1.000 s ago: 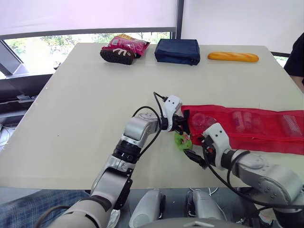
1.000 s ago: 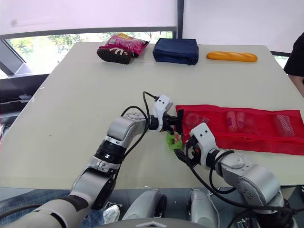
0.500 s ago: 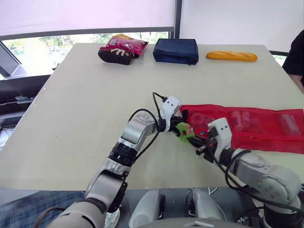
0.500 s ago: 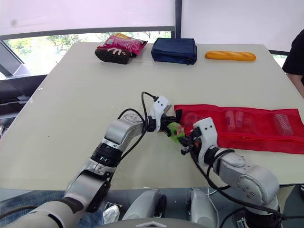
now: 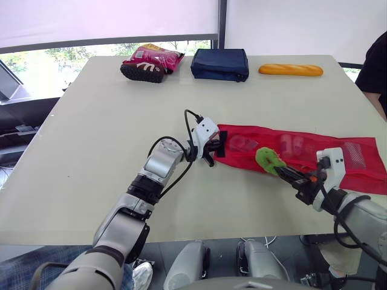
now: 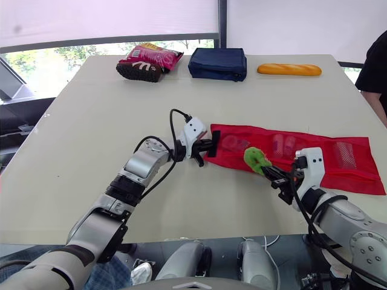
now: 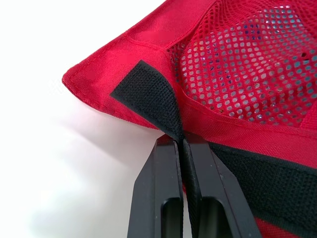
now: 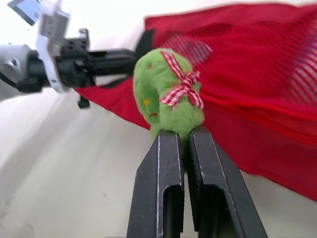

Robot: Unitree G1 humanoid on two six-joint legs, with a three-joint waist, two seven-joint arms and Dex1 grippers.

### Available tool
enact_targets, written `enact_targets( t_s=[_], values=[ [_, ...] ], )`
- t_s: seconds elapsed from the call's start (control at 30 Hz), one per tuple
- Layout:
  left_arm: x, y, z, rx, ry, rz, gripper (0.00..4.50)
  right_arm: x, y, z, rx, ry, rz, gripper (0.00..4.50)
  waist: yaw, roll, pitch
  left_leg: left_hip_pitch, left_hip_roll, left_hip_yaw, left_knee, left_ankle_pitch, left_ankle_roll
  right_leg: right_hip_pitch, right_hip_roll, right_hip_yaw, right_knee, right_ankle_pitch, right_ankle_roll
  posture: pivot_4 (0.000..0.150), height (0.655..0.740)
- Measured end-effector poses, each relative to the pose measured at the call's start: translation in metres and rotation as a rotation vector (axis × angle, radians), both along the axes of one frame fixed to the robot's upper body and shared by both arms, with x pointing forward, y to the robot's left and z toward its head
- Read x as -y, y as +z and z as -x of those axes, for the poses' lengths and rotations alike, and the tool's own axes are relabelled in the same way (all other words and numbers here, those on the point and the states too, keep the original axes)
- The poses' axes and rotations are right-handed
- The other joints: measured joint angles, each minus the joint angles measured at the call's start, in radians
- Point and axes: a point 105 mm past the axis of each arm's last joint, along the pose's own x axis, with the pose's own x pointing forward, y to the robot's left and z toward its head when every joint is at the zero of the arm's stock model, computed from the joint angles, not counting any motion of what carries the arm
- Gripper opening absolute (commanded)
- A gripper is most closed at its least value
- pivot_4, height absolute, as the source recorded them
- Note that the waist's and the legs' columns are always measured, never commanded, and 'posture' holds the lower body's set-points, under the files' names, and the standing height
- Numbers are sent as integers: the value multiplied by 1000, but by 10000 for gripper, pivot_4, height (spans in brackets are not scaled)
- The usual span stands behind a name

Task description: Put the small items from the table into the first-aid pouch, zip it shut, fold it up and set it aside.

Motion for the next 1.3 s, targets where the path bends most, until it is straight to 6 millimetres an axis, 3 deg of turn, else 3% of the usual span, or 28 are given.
enact_targets(
  t_s=[0.07,0.2,0.4,0.53,0.6,0.77,1.07,1.2,1.3],
  values=[
    [-3,0,-1,5,5,-6,0,8,-2,0,-6,-28,10,357,0,0,0,0,0,0,0,0,0,0,0,0,0,0,0,1500,7395],
    [-22,3,-4,30,31,-44,0,62,-11,2,-36,-207,61,357,-1,0,0,0,0,1,0,0,0,0,0,0,0,0,0,1500,7395],
    [-45,7,-4,46,24,-86,0,111,-15,11,-64,-345,107,357,-1,1,1,0,1,1,-1,0,0,-1,0,0,0,0,0,1500,7395],
    [-74,11,-6,52,54,-128,0,154,-17,17,-90,-504,150,357,-1,2,1,0,1,1,-1,0,0,-1,0,1,0,0,0,1500,7395],
    [-85,11,-7,61,66,-156,0,167,-18,19,-97,-555,177,357,-1,2,1,0,1,1,-2,0,0,-1,0,1,0,0,0,1500,7395],
    [-94,12,-10,79,75,-186,0,191,-25,23,-137,-650,249,357,1,3,2,0,0,2,-2,0,0,-1,-1,1,0,0,0,1500,7395],
    [-95,13,-9,76,80,-186,0,192,-15,16,-60,-631,288,357,1,3,2,-1,0,2,-2,0,0,-1,-1,1,0,0,0,1500,7395],
    [-106,16,-9,71,114,-198,0,188,-7,10,6,-575,324,13935,-2,4,2,0,1,2,-2,0,0,-1,0,1,0,0,0,1500,7395],
    [-121,18,-8,61,157,-223,0,183,-1,8,37,-533,322,29067,-2,4,3,0,1,2,-2,0,0,-1,0,1,0,0,0,1500,7395]
  ],
)
